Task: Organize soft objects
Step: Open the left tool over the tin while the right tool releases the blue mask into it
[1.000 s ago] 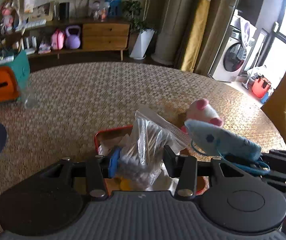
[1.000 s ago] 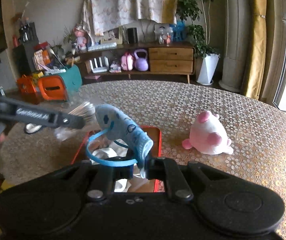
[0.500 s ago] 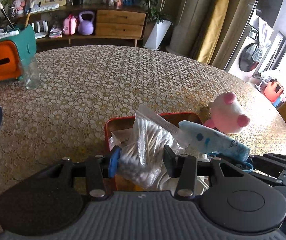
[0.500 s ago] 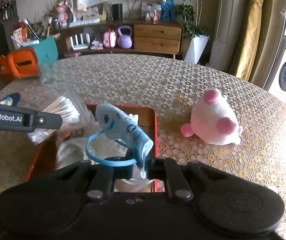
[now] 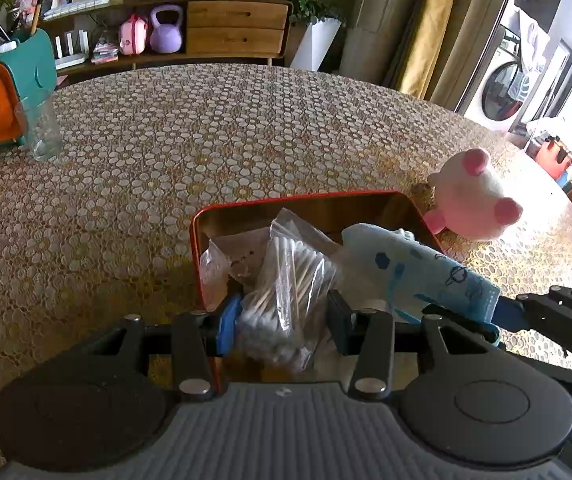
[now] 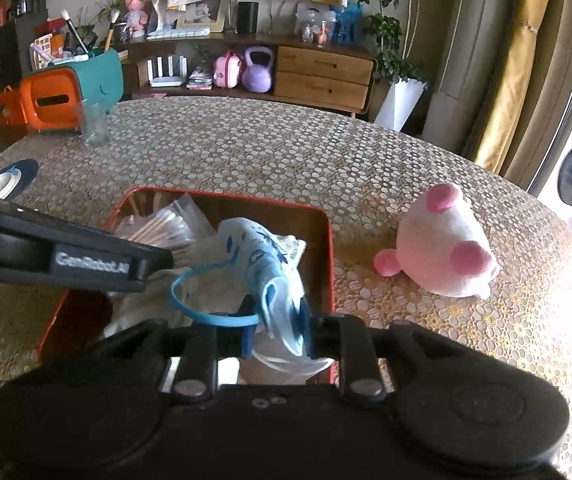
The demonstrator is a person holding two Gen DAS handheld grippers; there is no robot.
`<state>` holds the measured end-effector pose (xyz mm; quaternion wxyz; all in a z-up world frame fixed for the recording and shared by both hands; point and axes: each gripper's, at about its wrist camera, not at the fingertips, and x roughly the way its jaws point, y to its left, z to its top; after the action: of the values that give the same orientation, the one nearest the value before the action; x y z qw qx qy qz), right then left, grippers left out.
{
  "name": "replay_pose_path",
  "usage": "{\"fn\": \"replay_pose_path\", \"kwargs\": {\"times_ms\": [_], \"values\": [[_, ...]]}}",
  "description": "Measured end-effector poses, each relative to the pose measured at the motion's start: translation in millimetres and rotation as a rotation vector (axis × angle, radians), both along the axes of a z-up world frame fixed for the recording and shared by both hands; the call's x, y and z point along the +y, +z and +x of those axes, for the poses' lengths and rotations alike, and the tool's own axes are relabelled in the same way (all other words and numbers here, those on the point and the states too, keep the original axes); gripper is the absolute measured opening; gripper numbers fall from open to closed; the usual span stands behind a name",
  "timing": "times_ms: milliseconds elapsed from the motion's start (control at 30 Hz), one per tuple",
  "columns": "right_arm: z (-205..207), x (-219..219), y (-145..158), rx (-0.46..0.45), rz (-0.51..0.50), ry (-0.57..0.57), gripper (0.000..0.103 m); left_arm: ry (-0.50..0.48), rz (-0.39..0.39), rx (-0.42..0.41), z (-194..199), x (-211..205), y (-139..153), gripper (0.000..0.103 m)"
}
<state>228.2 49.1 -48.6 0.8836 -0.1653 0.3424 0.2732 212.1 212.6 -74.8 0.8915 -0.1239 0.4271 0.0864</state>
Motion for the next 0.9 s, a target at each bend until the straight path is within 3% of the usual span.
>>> {"fn": "replay_pose_path", "kwargs": {"times_ms": [433,767,900], "values": [[-8.2,-1.1,3.5,0.016,-0.002,0.022,0.044,0.002,0.0,-0.001,-4.1,1.2,-2.2,0.047],[-16.8,-13.3,16.7,0.026,0.032,0.012,0.058,0.008,0.008,-0.028,-17.0,-2.2,12.5,0.062],[-21.0,-19.8,23.7,0.019,0.053,0.01,0.061,0.003,0.016,-0.047,-23.9,-4.6,21.1,0.062]]}}
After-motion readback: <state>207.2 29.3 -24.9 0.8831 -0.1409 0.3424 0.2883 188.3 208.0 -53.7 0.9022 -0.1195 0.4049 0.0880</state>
